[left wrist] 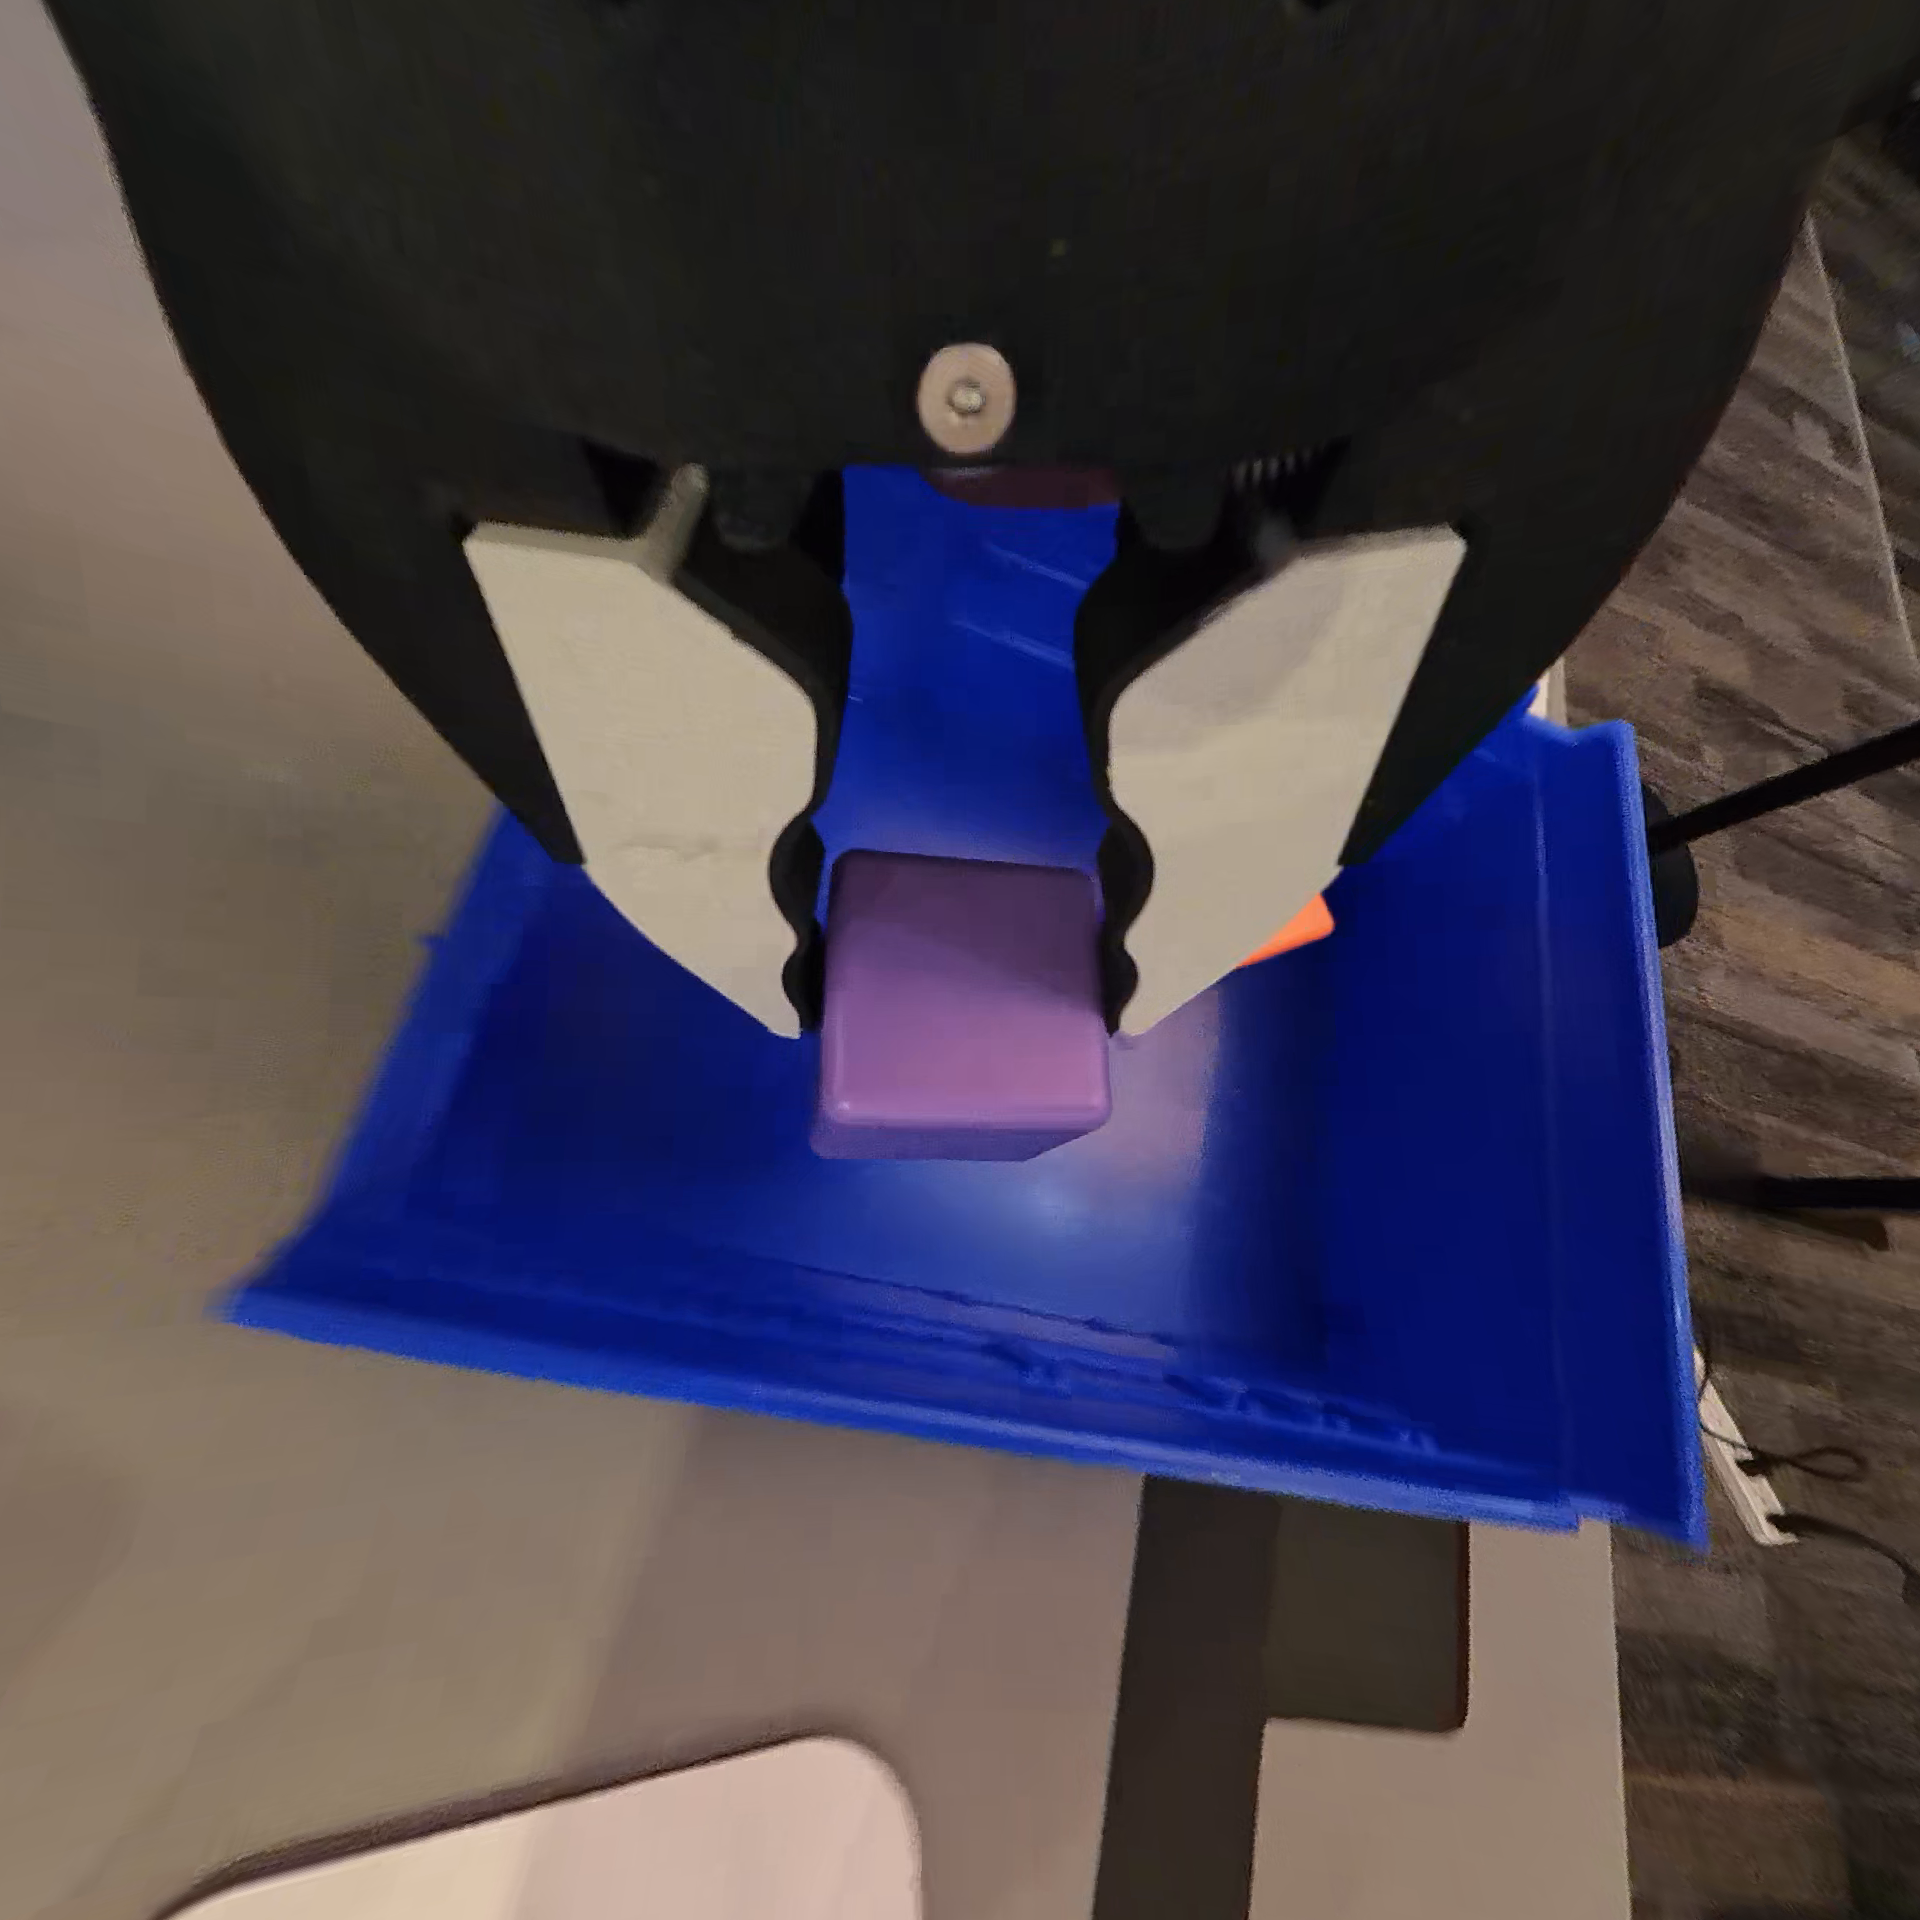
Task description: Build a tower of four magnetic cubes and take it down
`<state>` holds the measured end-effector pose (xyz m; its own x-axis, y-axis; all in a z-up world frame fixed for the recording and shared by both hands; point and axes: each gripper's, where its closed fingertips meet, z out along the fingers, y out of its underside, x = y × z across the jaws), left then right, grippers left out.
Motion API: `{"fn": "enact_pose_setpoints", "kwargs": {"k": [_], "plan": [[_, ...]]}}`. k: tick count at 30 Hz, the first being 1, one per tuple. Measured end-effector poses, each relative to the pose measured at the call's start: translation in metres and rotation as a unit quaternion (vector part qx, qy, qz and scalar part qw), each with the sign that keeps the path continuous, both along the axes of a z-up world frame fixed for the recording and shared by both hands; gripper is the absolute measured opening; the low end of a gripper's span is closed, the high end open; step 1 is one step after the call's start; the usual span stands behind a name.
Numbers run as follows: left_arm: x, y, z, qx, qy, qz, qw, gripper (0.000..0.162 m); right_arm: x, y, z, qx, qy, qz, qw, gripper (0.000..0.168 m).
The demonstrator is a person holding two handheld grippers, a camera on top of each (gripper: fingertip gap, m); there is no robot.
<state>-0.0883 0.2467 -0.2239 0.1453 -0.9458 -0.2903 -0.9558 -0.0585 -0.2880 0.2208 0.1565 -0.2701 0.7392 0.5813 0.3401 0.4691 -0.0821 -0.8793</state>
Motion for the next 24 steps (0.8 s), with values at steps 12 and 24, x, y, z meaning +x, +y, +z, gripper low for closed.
{"fn": "enact_pose_setpoints", "kwargs": {"k": [12,24], "plan": [[0.148,-0.189,0.039,-0.006,-0.045,-0.242,0.969,0.05,0.0,0.0,0.0,0.002,-0.001,0.001,1.0,0.004],[0.228,-0.246,0.002,-0.021,-0.004,-0.308,0.951,0.05,0.0,0.0,0.0,-0.002,0.003,0.001,1.0,0.004]]}}
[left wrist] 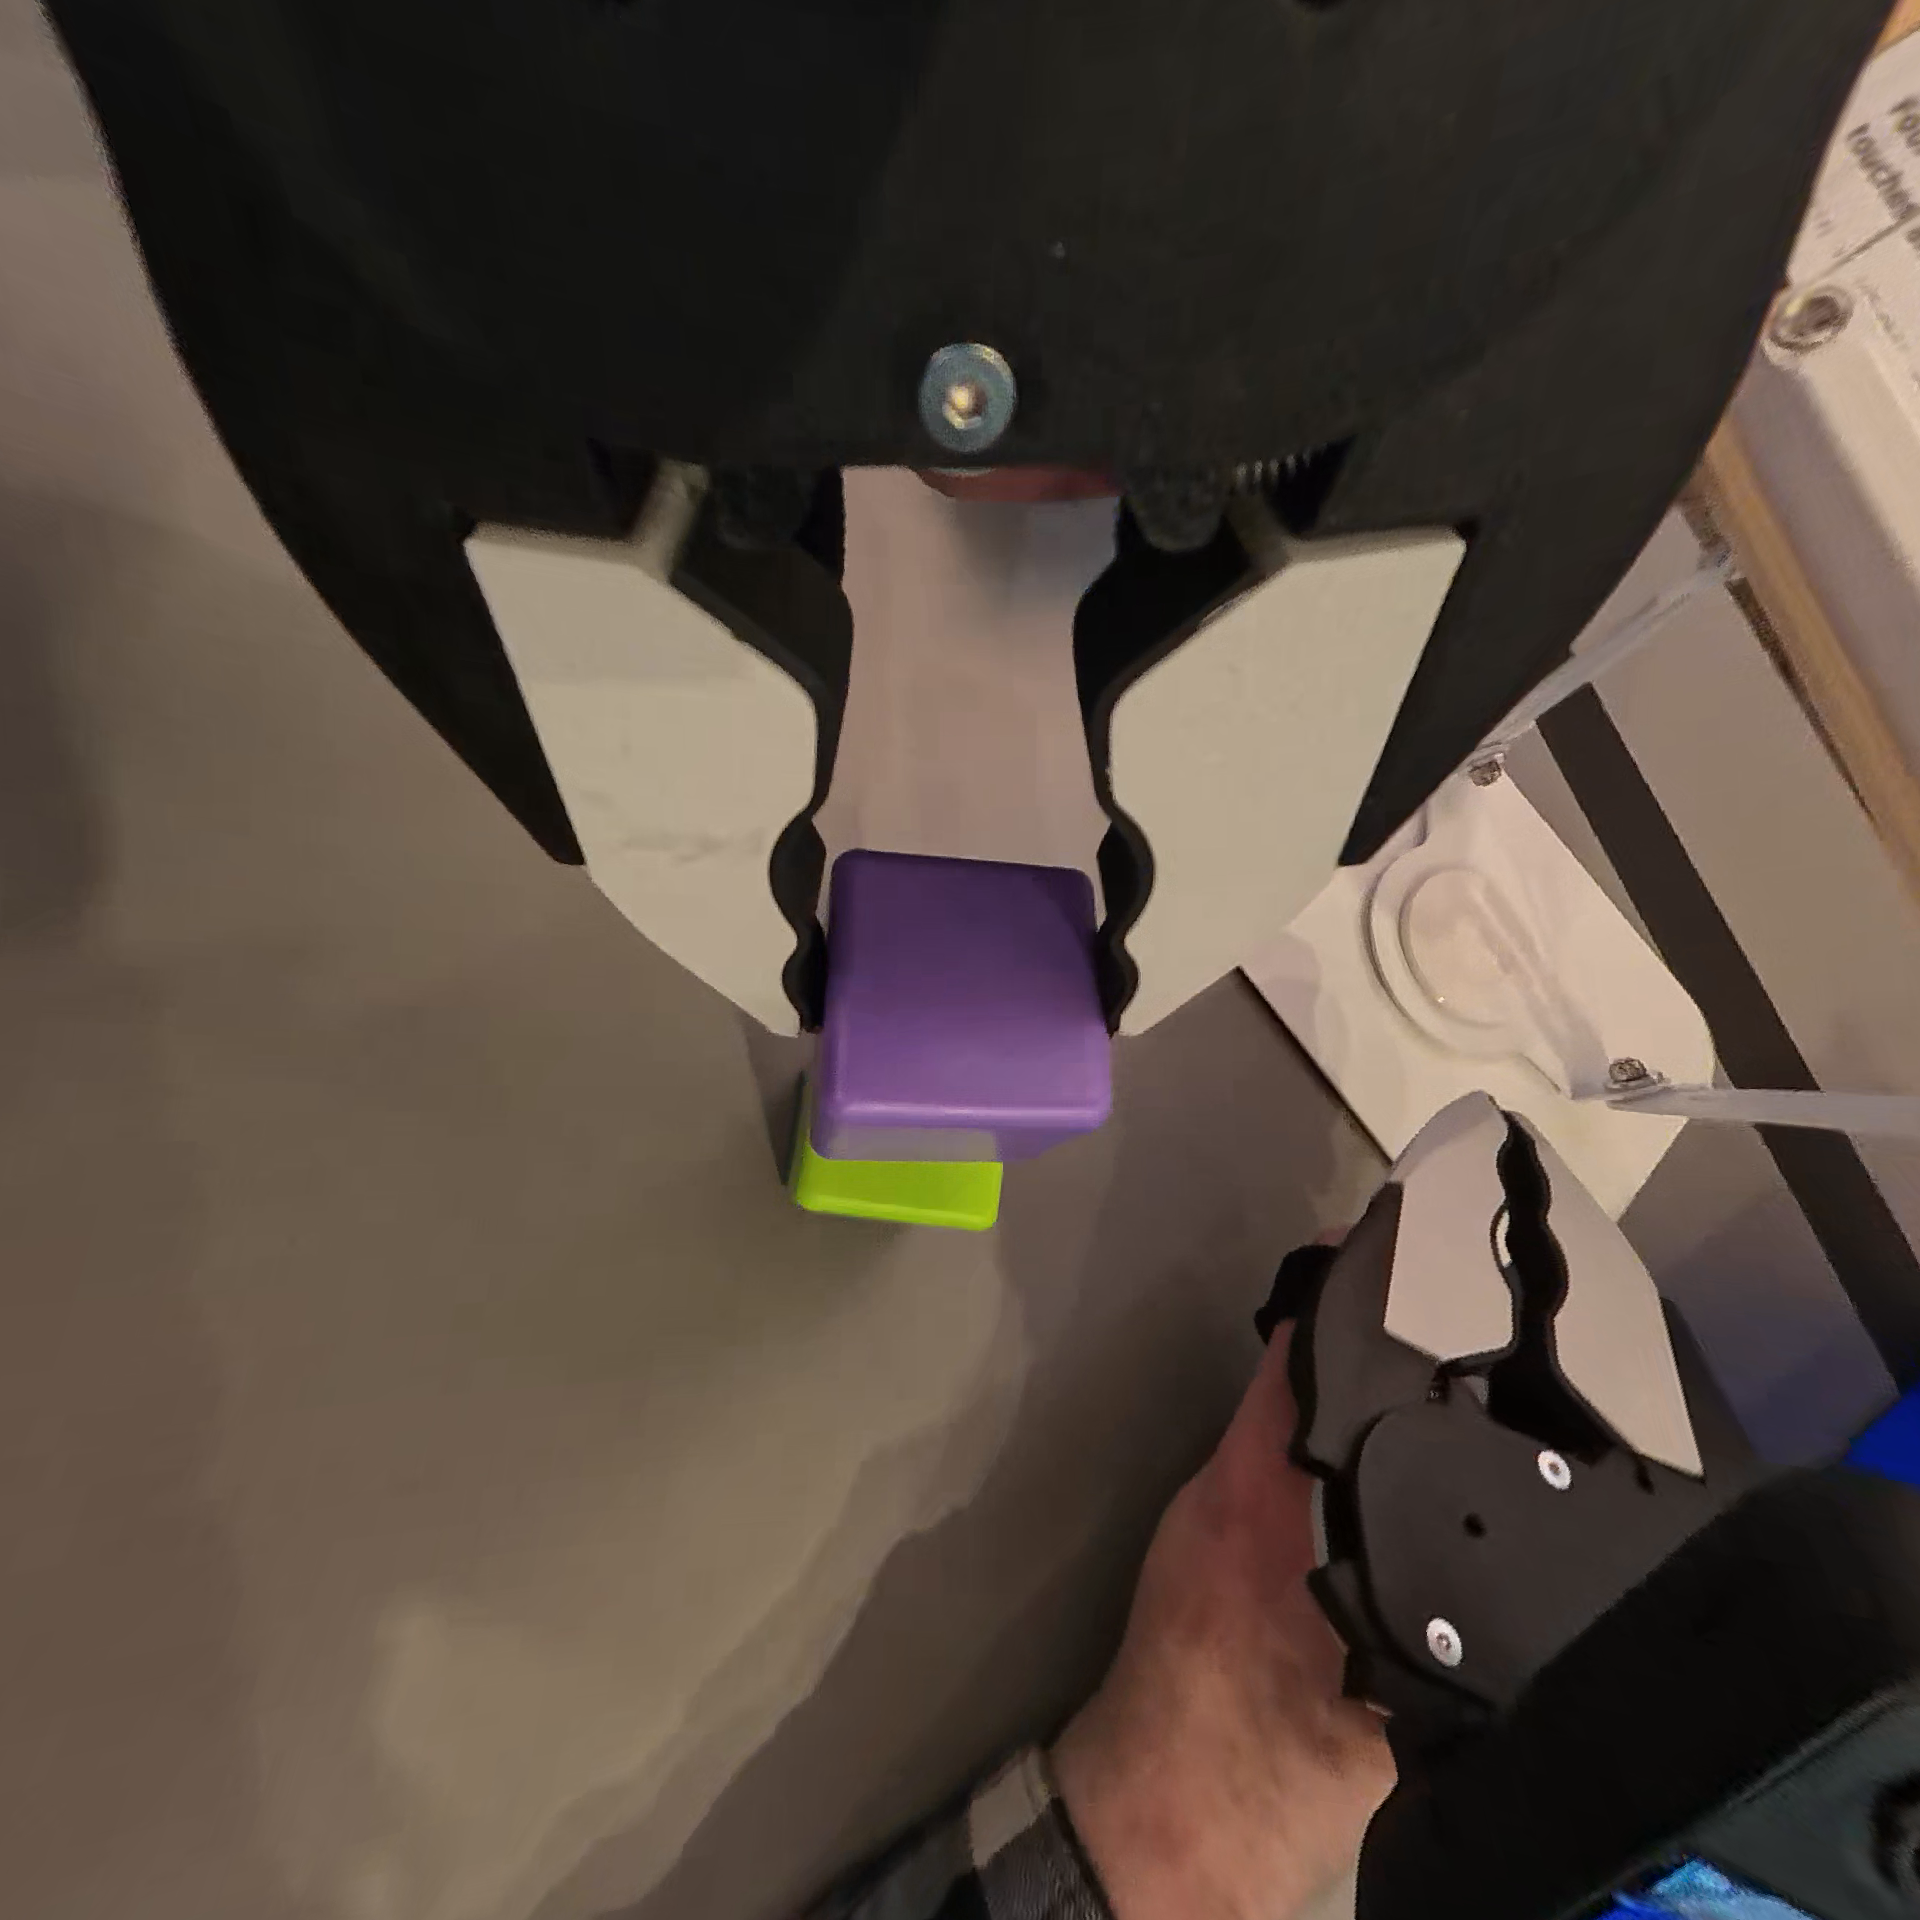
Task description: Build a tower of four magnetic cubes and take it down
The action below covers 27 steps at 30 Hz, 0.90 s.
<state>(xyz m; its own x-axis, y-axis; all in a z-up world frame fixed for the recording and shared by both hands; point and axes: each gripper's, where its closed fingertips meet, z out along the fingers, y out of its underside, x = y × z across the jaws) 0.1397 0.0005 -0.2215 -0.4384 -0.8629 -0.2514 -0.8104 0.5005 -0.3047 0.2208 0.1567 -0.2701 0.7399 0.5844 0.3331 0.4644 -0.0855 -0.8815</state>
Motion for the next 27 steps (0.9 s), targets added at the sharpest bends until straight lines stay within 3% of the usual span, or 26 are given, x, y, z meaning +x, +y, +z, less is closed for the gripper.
{"fn": "enact_pose_setpoints", "kwargs": {"k": [7,22,27], "plan": [[0.011,-0.003,-0.016,0.011,0.034,-0.007,0.999,0.051,0.0,0.0,0.0,0.0,-0.002,0.0,1.0,0.004],[0.015,-0.005,-0.017,-0.02,0.032,-0.022,0.999,0.051,0.0,0.0,0.0,-0.001,-0.003,0.001,1.0,0.004],[0.018,-0.003,-0.015,-0.015,0.011,-0.01,1.0,0.077,0.0,0.0,0.0,-0.001,-0.003,0.001,1.0,0.004]]}}
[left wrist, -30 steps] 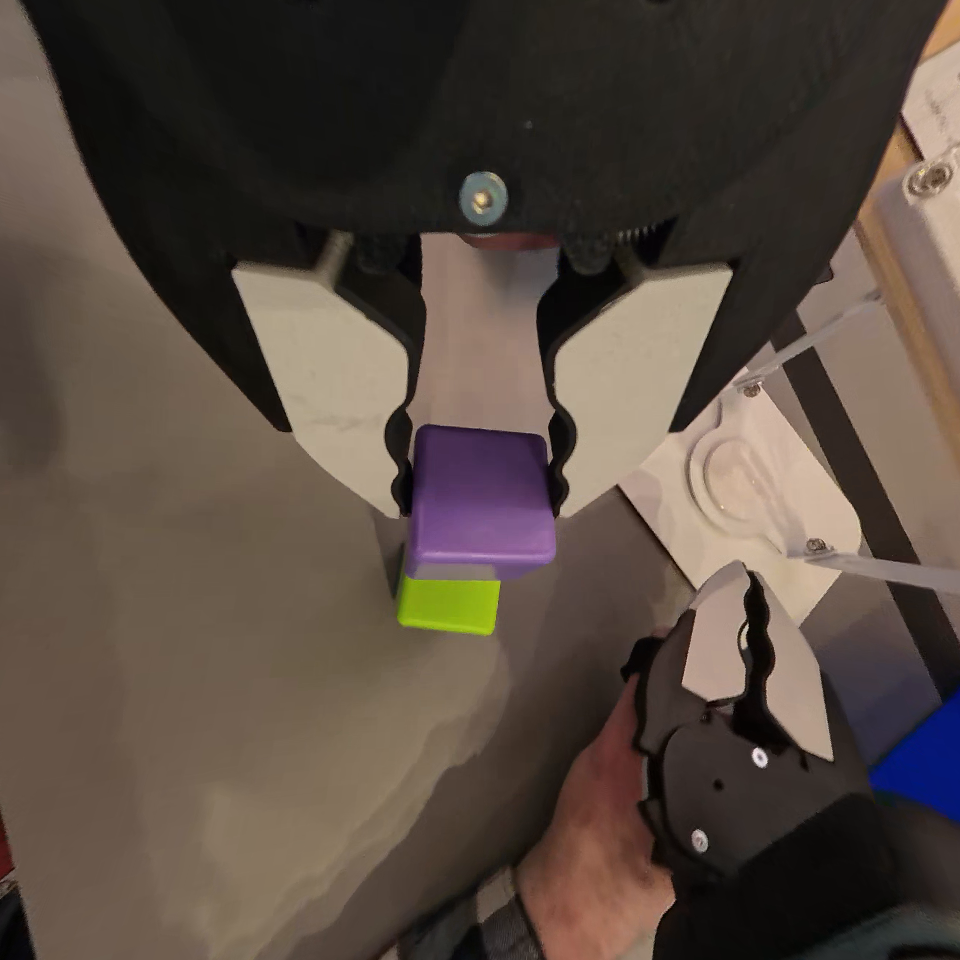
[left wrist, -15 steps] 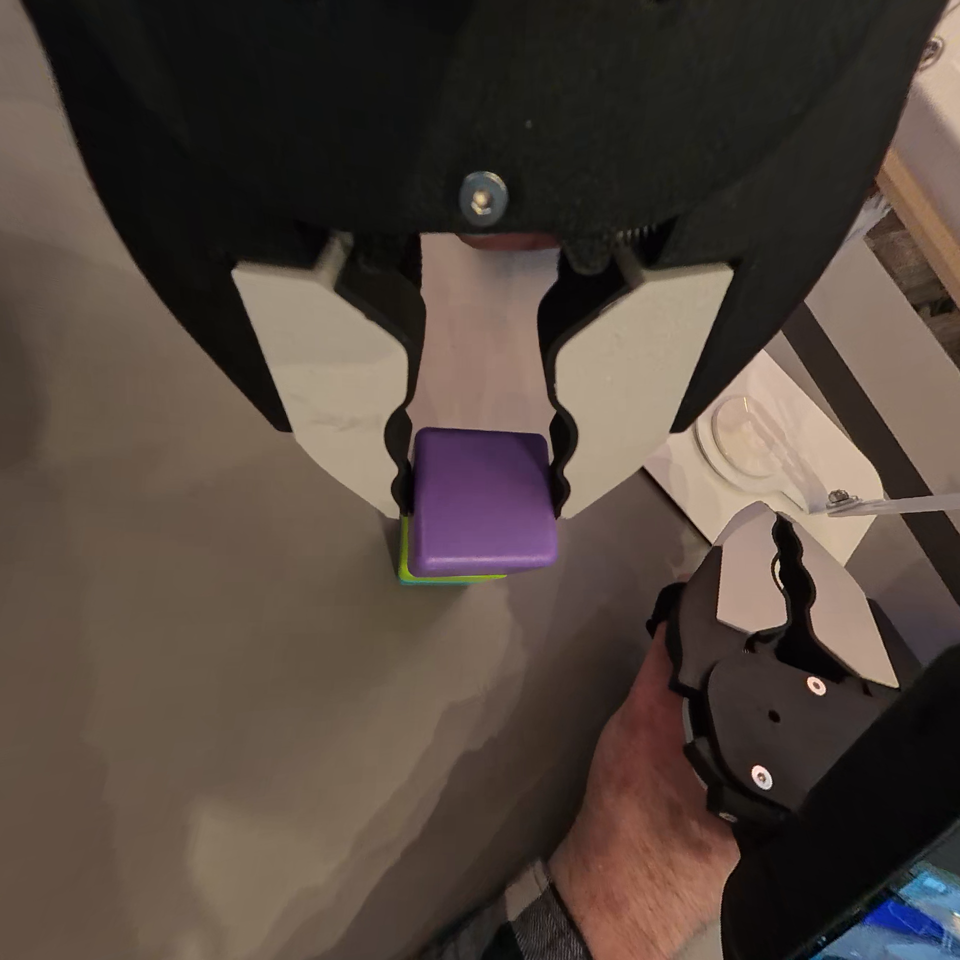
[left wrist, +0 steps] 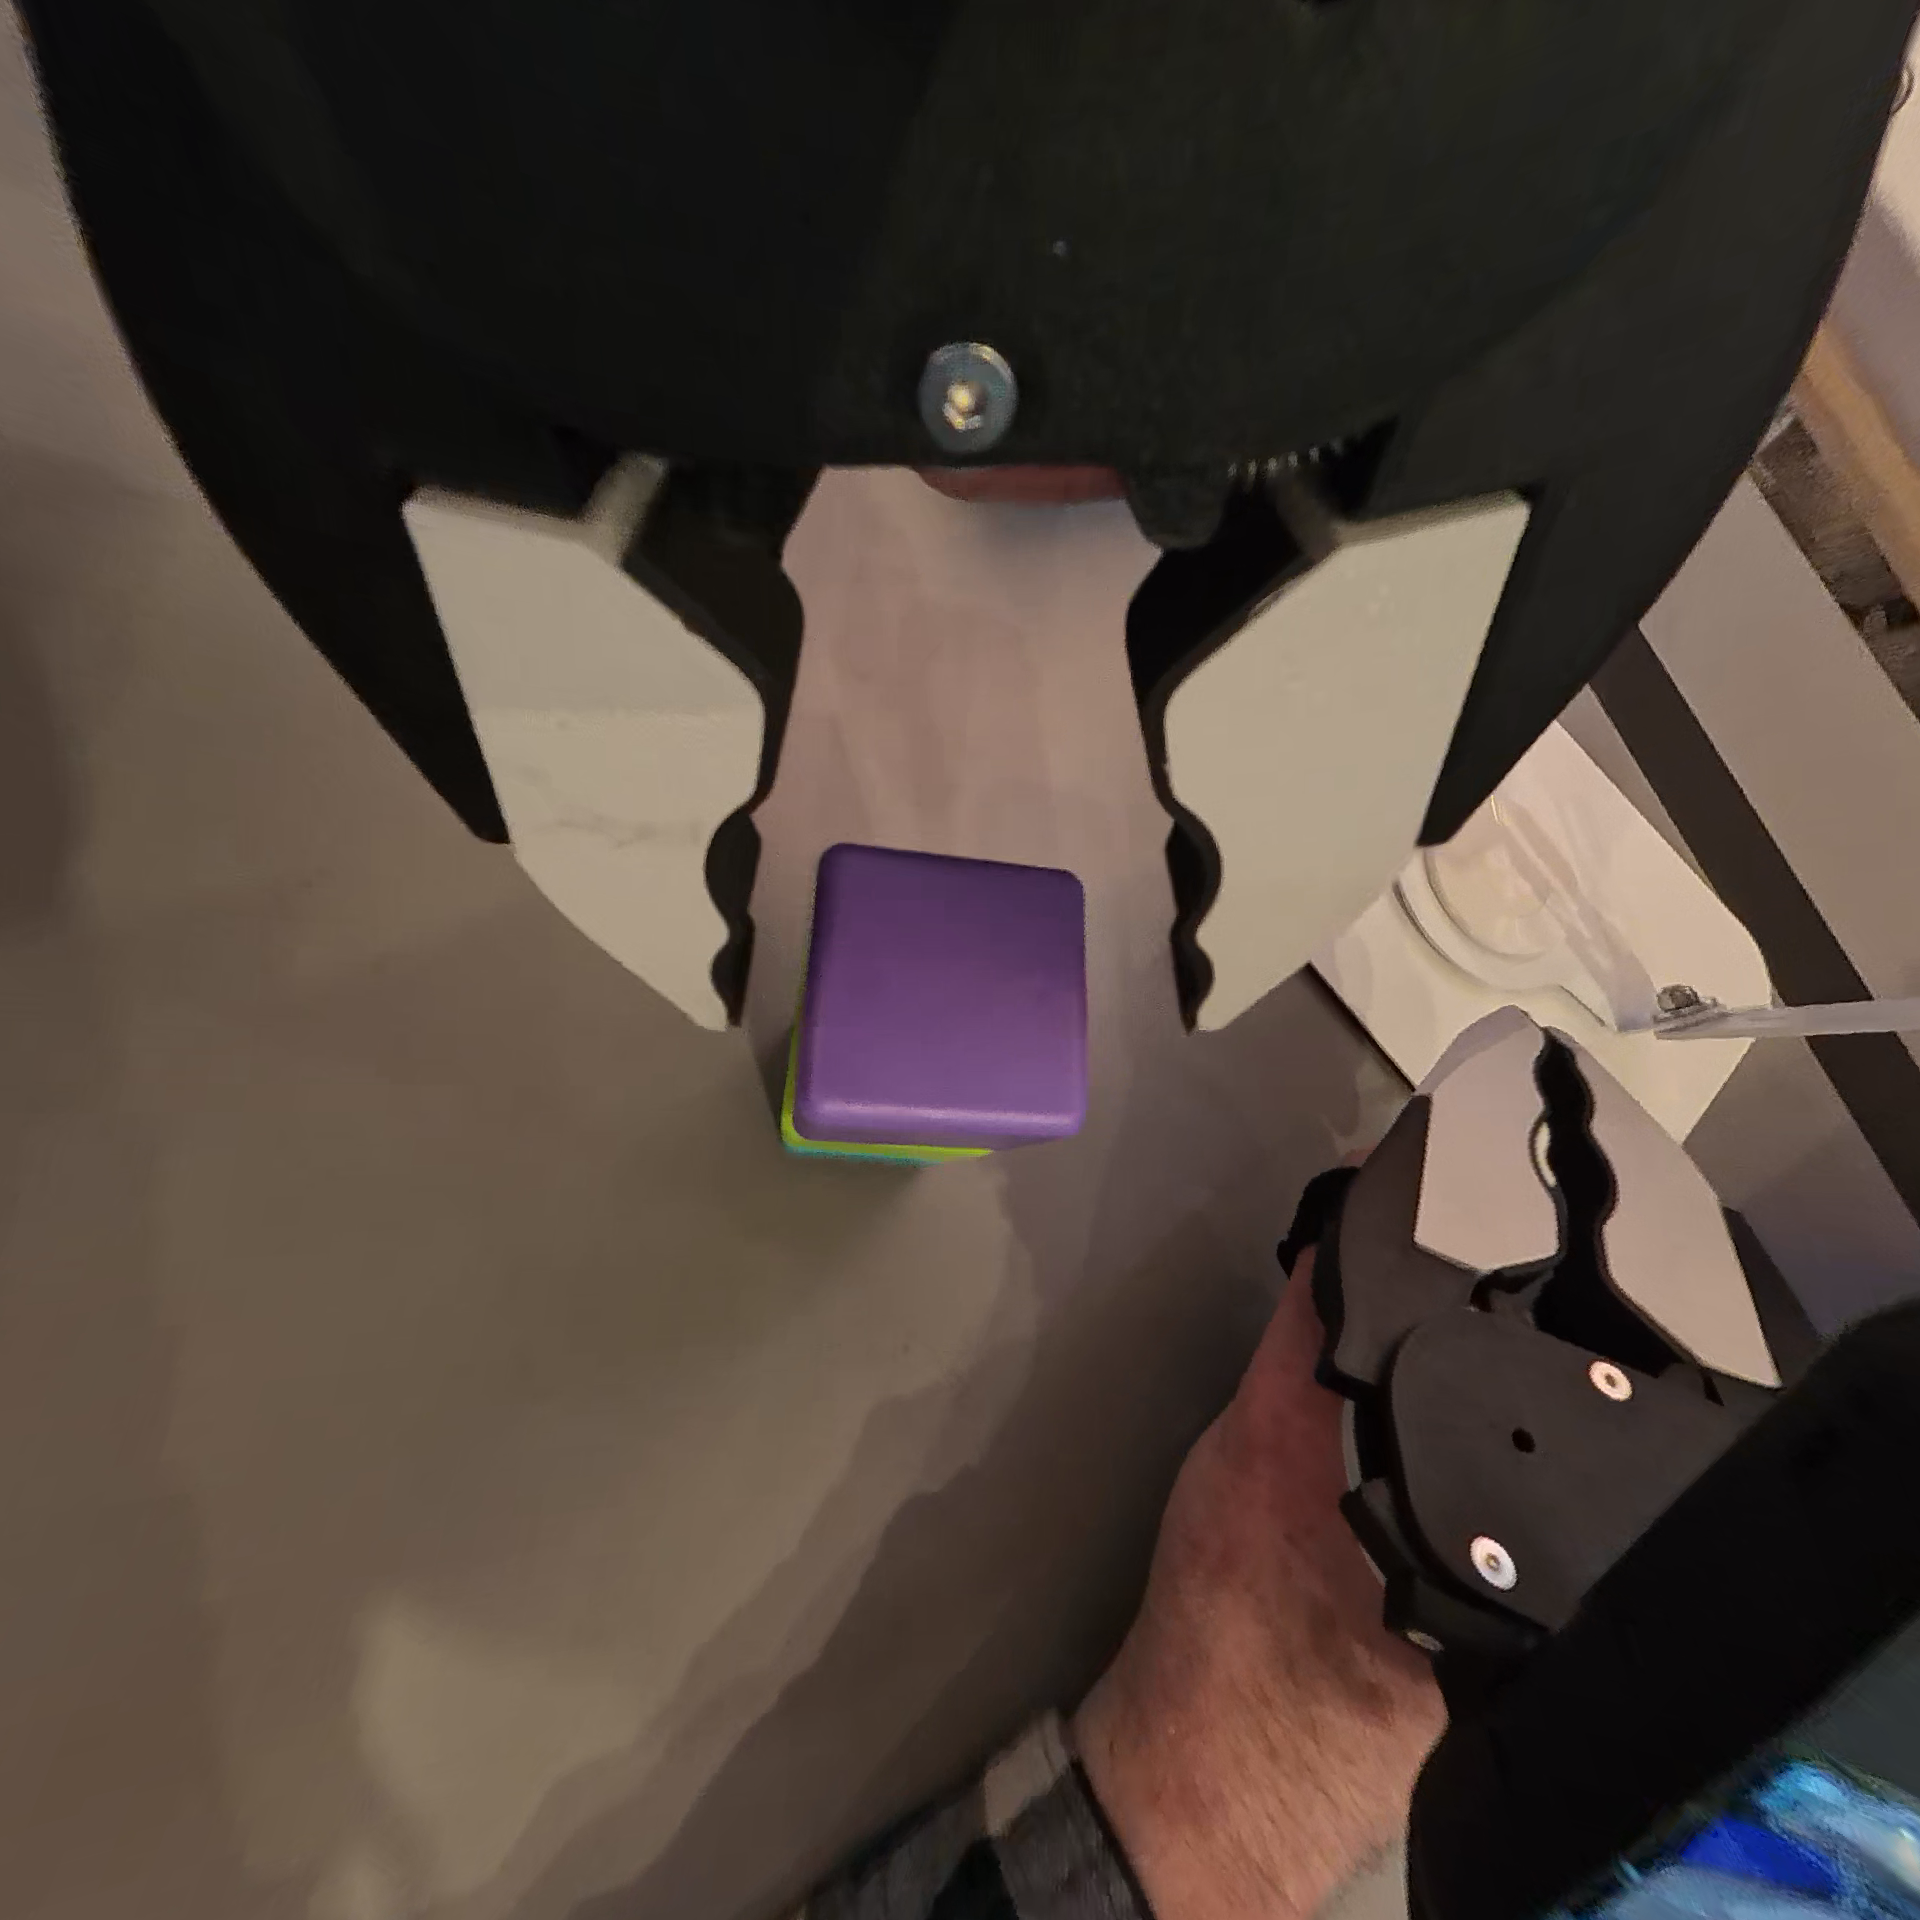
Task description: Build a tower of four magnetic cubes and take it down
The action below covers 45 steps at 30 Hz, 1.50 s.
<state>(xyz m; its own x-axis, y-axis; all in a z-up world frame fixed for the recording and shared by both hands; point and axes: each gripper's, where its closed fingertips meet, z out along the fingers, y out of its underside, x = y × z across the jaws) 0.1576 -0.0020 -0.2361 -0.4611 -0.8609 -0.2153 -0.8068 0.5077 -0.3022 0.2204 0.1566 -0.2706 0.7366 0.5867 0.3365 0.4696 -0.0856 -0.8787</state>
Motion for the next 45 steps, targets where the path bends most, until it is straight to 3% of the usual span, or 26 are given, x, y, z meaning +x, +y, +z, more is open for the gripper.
{"fn": "enact_pose_setpoints", "kwargs": {"k": [2,8,13,16,21,31,41,45], "plan": [[-0.001,0.0,0.009,0.004,-0.017,0.009,1.0,0.089,0.0,0.0,0.0,0.0,0.001,0.0,1.0,0.004],[-0.044,0.023,0.052,0.041,-0.066,0.073,0.994,0.084,0.0,0.0,0.0,0.001,0.0,0.0,1.0,0.004],[-0.113,0.079,0.085,0.088,-0.093,0.181,0.975,0.078,-0.001,-0.001,0.0,0.003,-0.004,0.001,1.0,0.004],[-0.163,0.126,0.087,0.122,-0.077,0.249,0.958,0.075,-0.001,-0.001,-0.001,0.003,-0.007,0.002,1.0,0.004],[-0.219,0.196,0.057,0.133,-0.039,0.321,0.937,0.073,-0.001,-0.001,-0.001,0.004,-0.008,0.003,1.0,0.004],[-0.282,0.317,-0.017,0.132,0.07,0.392,0.908,0.073,-0.002,-0.002,-0.001,0.004,-0.008,0.006,1.0,0.004],[-0.314,0.371,-0.064,0.109,0.16,0.423,0.885,0.075,-0.003,-0.003,-0.001,0.004,-0.007,0.01,1.0,0.004],[-0.333,0.376,-0.079,0.101,0.238,0.434,0.863,0.079,-0.003,-0.003,0.0,0.005,-0.007,0.011,1.0,0.004]]}}
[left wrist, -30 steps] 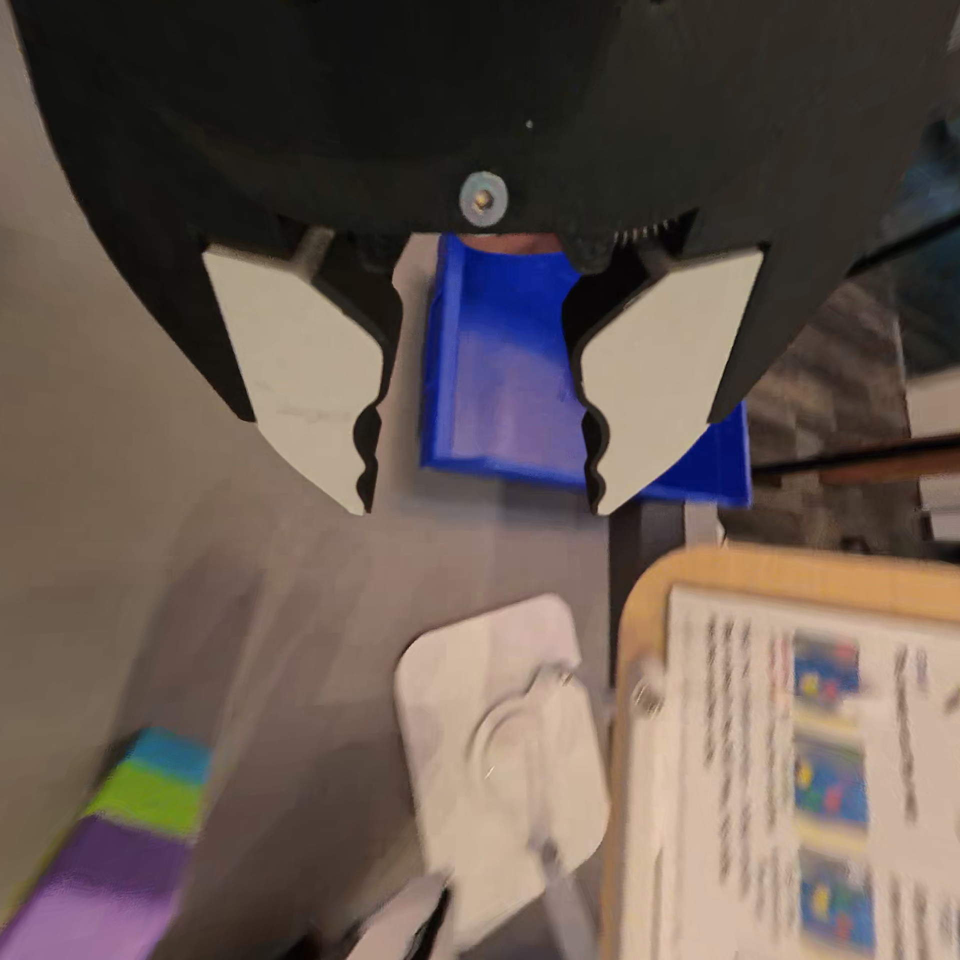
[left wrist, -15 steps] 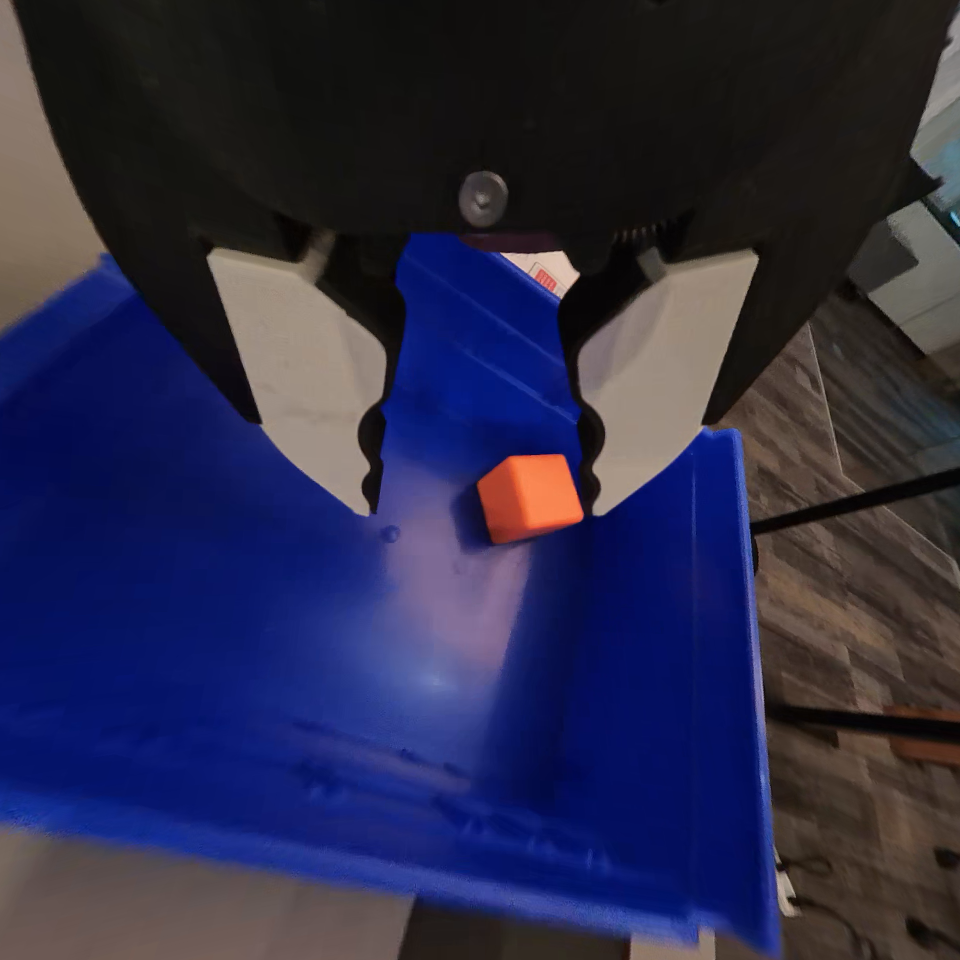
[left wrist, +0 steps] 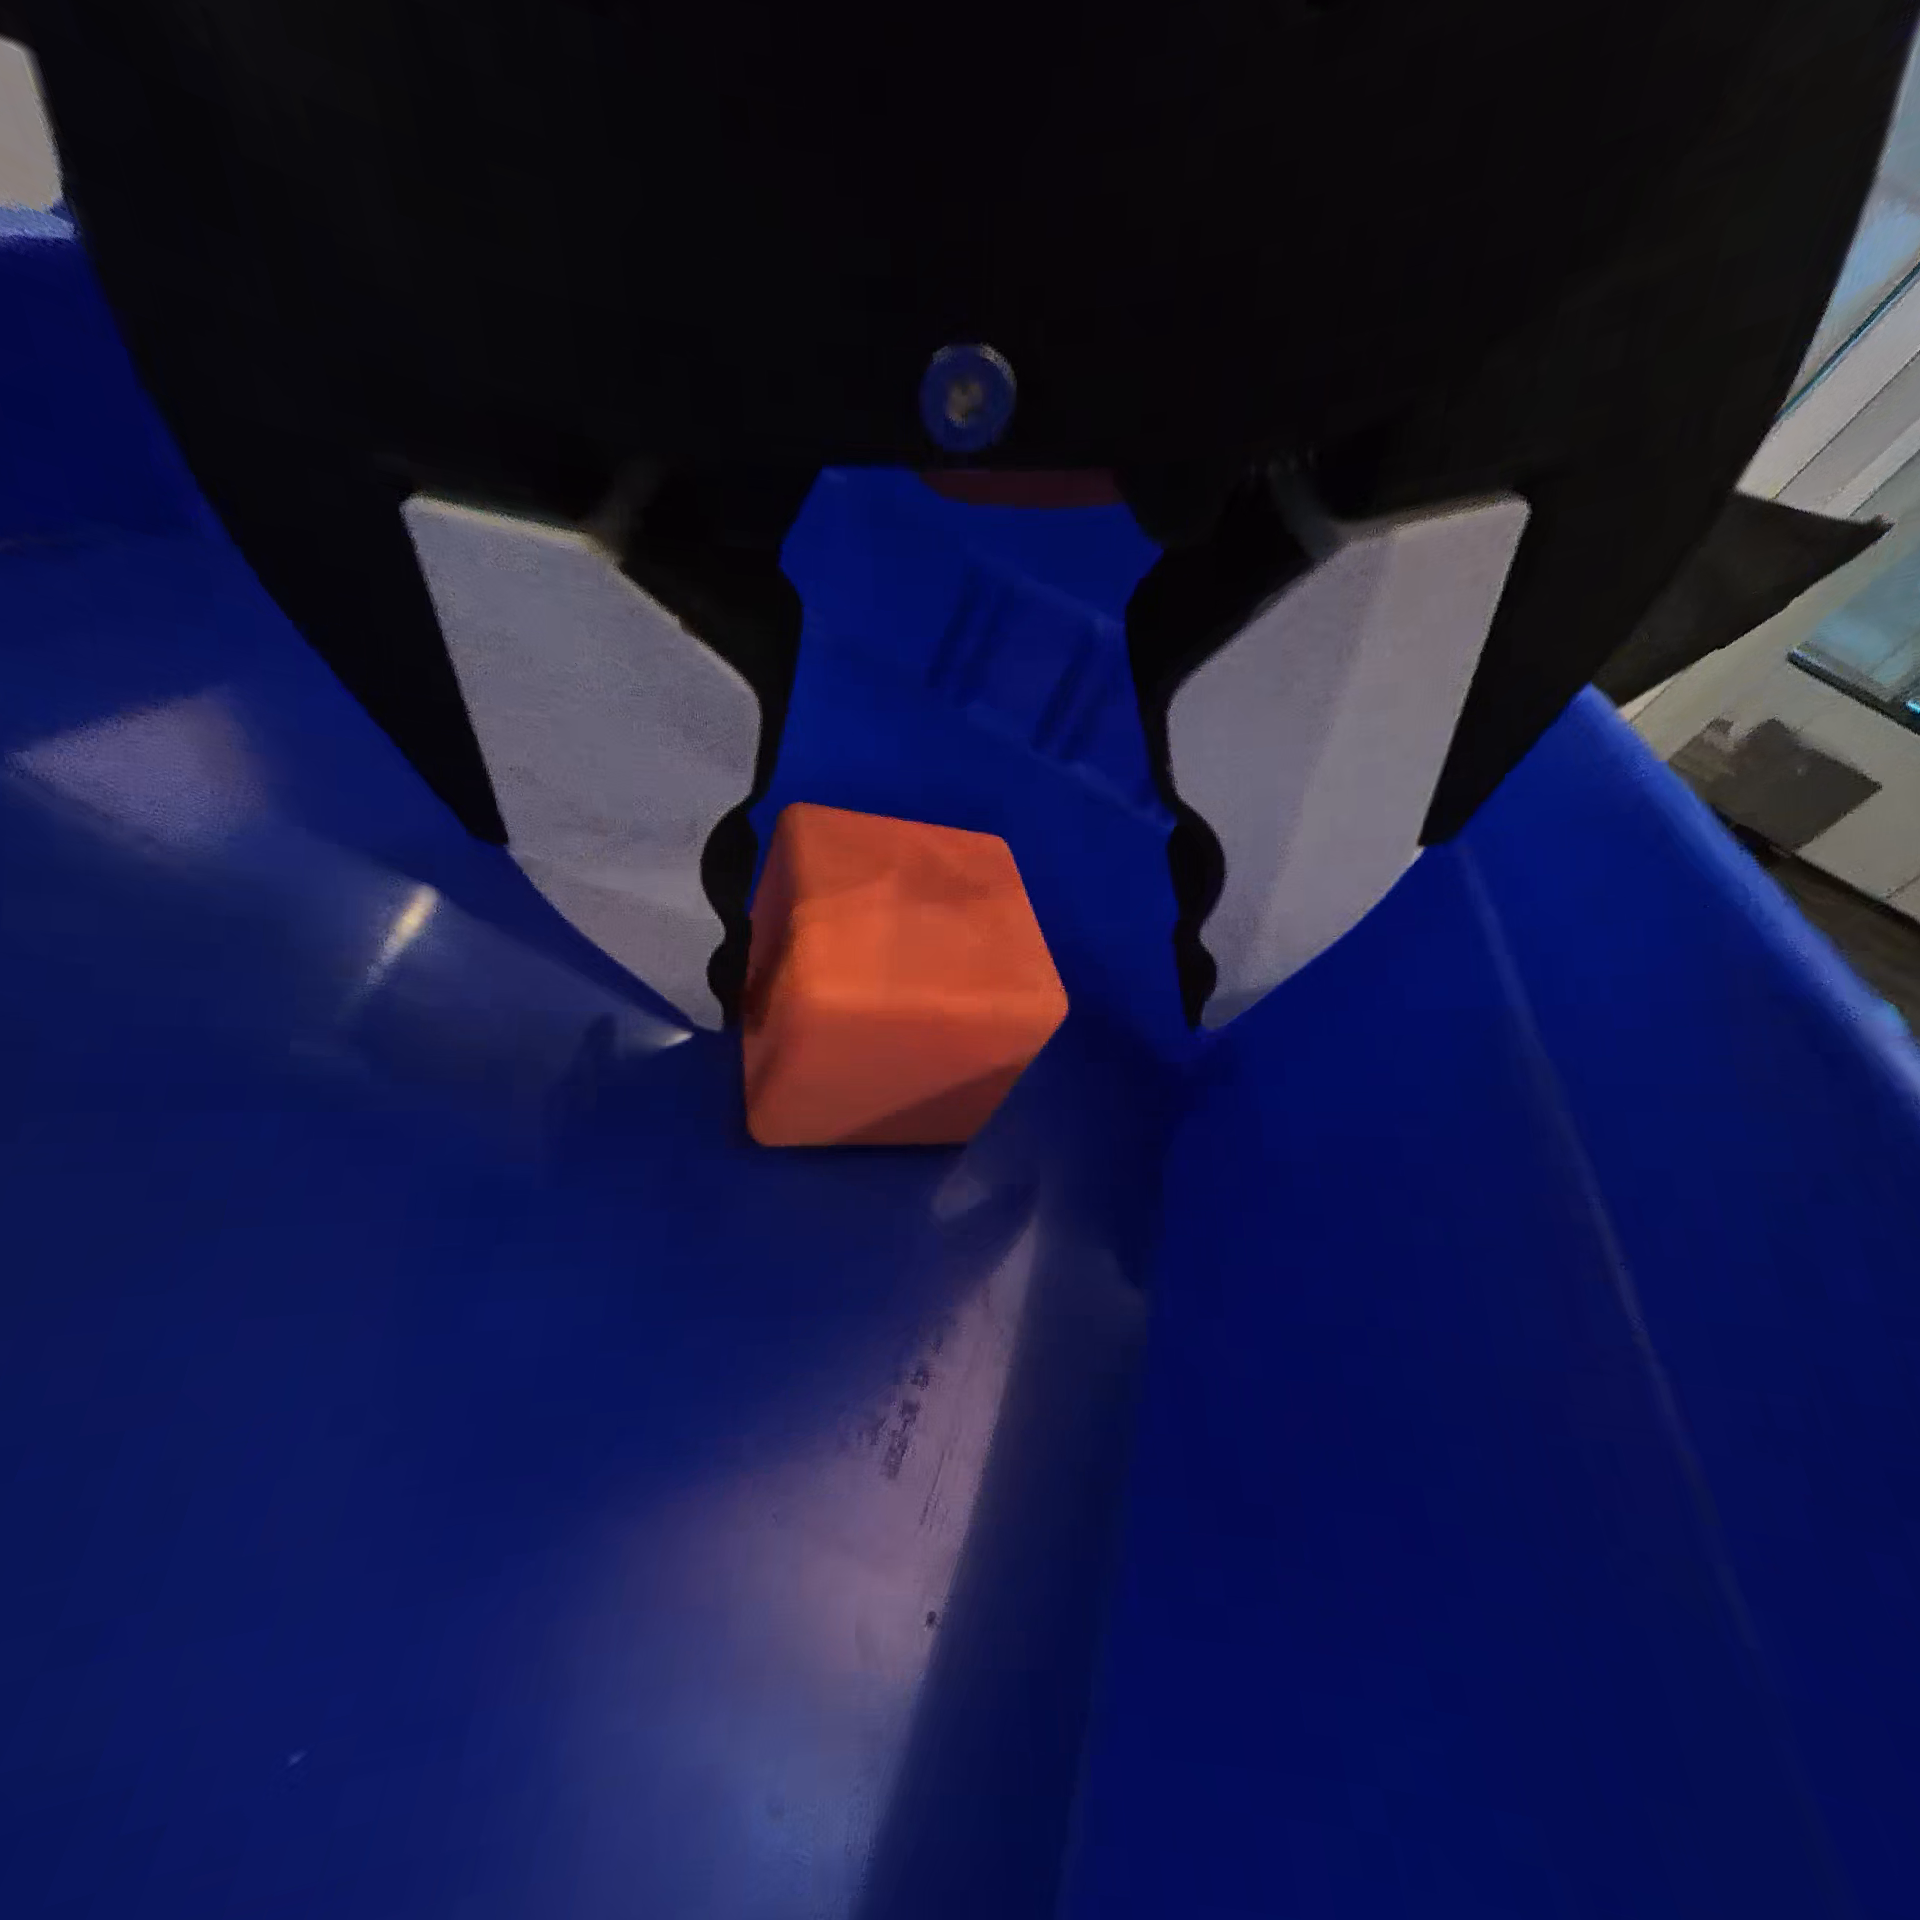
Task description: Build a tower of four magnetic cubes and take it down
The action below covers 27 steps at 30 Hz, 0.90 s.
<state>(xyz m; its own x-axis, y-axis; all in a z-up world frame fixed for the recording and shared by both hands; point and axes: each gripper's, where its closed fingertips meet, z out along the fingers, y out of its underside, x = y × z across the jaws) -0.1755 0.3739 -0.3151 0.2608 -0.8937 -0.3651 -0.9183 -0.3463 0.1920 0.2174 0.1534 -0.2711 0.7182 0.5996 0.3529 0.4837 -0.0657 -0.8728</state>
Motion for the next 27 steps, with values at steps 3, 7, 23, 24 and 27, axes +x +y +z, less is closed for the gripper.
{"fn": "enact_pose_setpoints", "kwargs": {"k": [3,7,23,24,27], "plan": [[-0.004,0.002,-0.006,-0.021,0.007,0.017,1.0,0.076,0.0,0.0,0.0,0.001,-0.001,0.001,1.0,0.004],[-0.003,-0.003,-0.01,-0.058,-0.001,0.024,0.998,0.058,-0.001,-0.001,0.0,0.001,-0.003,0.002,1.0,0.004],[0.032,-0.068,0.047,0.013,-0.14,-0.038,0.989,0.052,-0.002,-0.001,-0.001,0.002,-0.008,0.004,1.0,0.004],[0.036,-0.079,0.055,0.02,-0.153,-0.045,0.987,0.052,-0.002,-0.001,-0.001,0.002,-0.008,0.004,1.0,0.004],[0.054,-0.12,0.076,0.032,-0.195,-0.071,0.978,0.052,-0.002,-0.001,-0.001,0.002,-0.009,0.004,1.0,0.004]]}}
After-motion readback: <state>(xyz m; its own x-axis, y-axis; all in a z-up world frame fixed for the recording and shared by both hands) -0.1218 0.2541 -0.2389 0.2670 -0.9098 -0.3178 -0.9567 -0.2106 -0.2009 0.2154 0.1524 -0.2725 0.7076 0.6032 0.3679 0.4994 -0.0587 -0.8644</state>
